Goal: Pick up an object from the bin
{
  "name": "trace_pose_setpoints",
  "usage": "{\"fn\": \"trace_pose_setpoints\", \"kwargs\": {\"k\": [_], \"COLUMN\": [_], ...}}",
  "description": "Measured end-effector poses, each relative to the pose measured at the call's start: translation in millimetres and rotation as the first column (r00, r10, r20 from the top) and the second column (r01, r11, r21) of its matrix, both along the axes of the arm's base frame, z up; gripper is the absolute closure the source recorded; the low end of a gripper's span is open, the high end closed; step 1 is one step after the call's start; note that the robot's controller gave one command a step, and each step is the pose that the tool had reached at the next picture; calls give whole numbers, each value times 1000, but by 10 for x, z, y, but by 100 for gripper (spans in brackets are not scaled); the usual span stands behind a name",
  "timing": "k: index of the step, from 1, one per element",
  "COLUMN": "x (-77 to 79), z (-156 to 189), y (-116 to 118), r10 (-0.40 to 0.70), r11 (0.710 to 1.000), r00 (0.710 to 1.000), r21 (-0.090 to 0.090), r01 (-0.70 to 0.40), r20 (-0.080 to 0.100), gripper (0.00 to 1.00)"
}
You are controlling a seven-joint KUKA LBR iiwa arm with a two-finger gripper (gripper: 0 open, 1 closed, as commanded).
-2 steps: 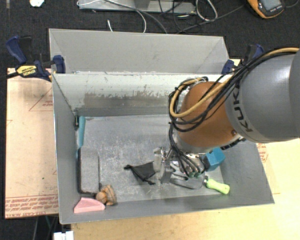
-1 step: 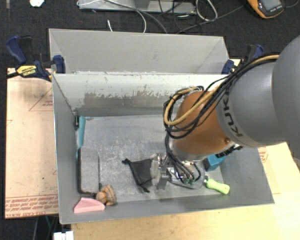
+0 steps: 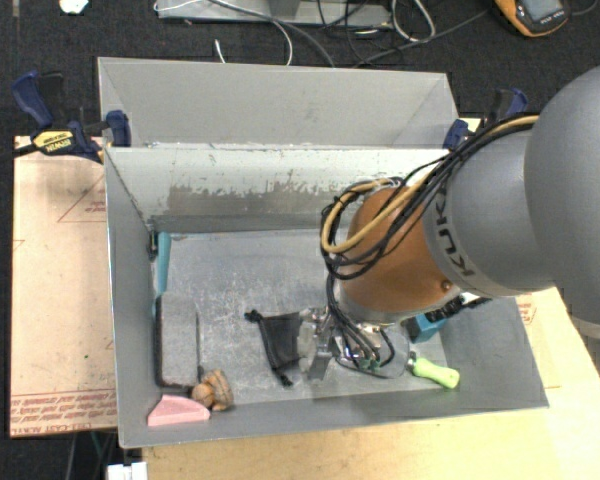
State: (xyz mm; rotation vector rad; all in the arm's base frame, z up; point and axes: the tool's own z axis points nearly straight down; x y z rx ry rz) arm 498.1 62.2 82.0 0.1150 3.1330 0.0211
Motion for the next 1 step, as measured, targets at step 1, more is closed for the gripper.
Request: {"fn": "trace_pose_setpoints", "kwargs": {"k": [1], "x": [54], "z": [599], "y": [-1], "r10": [62], "r11": [998], "r00": [998], "r21": [-1], "r01": [-62], "r20": [-3], "gripper": [100]}}
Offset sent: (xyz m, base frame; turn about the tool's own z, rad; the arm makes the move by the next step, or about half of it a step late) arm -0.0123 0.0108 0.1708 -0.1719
